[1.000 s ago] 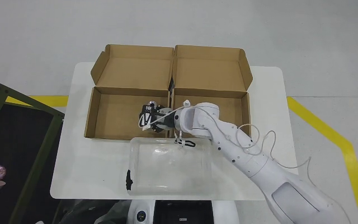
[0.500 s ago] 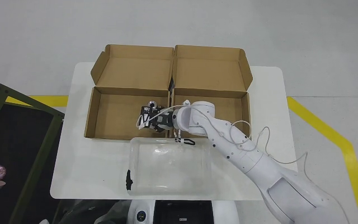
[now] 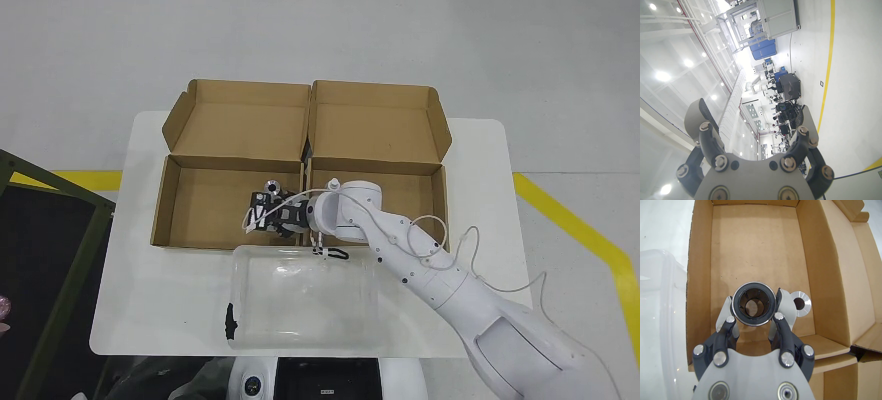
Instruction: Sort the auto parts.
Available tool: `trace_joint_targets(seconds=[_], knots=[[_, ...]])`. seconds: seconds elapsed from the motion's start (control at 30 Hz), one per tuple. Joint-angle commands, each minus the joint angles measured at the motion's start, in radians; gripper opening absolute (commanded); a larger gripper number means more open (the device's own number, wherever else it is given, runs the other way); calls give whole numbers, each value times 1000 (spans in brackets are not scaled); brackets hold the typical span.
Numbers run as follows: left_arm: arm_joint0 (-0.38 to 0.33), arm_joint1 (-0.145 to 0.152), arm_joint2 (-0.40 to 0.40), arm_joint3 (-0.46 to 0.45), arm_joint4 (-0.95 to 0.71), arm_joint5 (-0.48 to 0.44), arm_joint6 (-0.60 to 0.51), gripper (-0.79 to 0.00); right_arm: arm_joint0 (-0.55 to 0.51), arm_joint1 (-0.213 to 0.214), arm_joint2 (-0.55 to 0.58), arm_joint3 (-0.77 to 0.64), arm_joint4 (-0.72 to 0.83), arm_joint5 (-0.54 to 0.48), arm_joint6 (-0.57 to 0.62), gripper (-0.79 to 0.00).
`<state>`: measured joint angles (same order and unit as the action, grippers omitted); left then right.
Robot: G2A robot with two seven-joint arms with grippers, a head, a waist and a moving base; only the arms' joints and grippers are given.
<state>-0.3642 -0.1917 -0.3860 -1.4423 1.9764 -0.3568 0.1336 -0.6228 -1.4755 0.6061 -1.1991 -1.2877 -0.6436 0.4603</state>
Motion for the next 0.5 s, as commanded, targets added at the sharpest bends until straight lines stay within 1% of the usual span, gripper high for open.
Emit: trace_joint_targets(seconds=[0.0, 0.17, 0.2, 0.47], knots=[[0, 0, 0, 0, 0, 0, 0, 0, 0, 0, 5, -4, -1, -4, 3, -471], [0, 0, 0, 0, 0, 0, 0, 0, -4, 2, 19, -21, -3, -18, 14, -459], [0, 0, 0, 0, 0, 0, 0, 0, -5, 3, 21, -24, -6, -18, 17, -431], [0, 0, 0, 0, 0, 0, 0, 0, -21, 2, 29, -21, -10, -31, 19, -422]])
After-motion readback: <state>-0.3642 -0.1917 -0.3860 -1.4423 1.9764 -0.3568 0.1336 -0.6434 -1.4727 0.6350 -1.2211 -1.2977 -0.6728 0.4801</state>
